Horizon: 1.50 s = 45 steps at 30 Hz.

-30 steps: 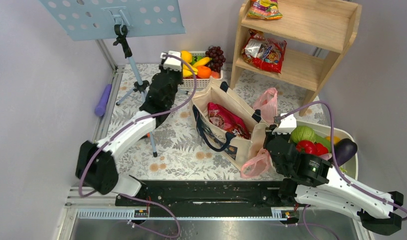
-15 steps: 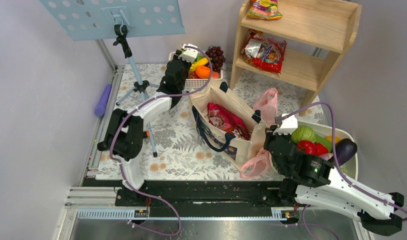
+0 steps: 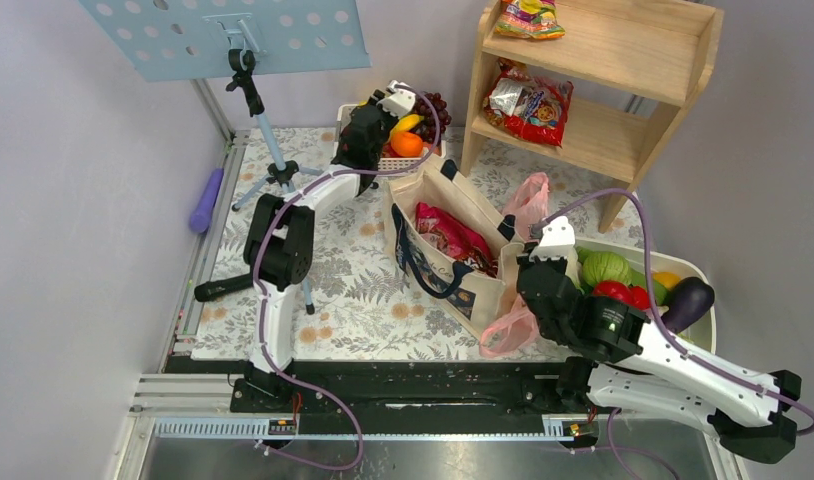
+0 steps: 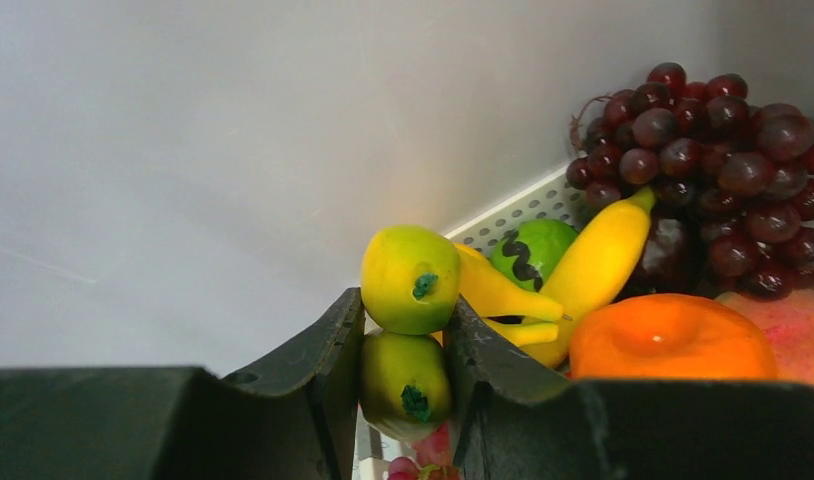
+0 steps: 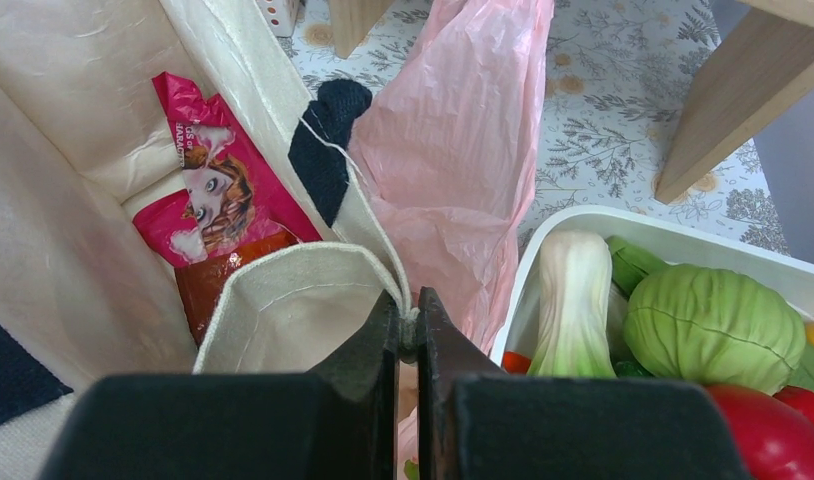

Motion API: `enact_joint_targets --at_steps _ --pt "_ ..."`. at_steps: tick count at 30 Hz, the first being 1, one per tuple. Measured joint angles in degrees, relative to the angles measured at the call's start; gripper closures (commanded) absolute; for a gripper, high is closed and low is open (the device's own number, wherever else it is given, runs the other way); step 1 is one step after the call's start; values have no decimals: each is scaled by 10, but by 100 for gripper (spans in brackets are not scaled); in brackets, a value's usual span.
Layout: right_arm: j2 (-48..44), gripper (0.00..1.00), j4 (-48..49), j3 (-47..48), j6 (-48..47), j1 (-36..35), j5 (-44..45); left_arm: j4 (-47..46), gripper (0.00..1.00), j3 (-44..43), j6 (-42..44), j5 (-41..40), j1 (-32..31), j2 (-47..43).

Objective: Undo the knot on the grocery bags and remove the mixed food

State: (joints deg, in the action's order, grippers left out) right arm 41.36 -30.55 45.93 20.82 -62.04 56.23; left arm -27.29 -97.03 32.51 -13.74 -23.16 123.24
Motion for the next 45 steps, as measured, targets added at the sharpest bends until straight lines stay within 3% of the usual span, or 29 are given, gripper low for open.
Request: enact_joint_targets --at_steps 3,6,9,12,21,26,31,33,36,37,41,45 --pt "14 100 0 6 -1 3 -4 24 90 -15 -14 22 5 11" --pt "23 100 1 11 -1 5 -5 54 71 -29 -35 45 16 14" --pt "31 100 0 15 0 7 -10 78 62 -47 -51 60 28 15" --pt "35 100 1 18 0 9 -15 89 48 -57 -58 68 37 15" --pt "47 100 1 25 0 13 -24 110 31 -61 -70 76 42 15" --pt "49 100 2 26 1 14 -29 120 10 -61 -82 88 42 15" --pt "48 100 2 26 2 14 -35 162 5 -59 -123 123 42 -3" --pt "43 92 2 26 5 14 -38 184 5 -50 -143 141 40 -28" --pt "31 54 1 26 17 15 -49 208 4 -33 -174 169 37 -83" --pt "25 46 0 24 22 15 -51 216 4 -29 -184 179 35 -102" --pt "-5 31 -10 22 36 15 -54 272 4 -27 -225 232 17 -164" --pt "-31 24 -40 22 47 15 -55 322 4 -27 -242 268 -19 -191"
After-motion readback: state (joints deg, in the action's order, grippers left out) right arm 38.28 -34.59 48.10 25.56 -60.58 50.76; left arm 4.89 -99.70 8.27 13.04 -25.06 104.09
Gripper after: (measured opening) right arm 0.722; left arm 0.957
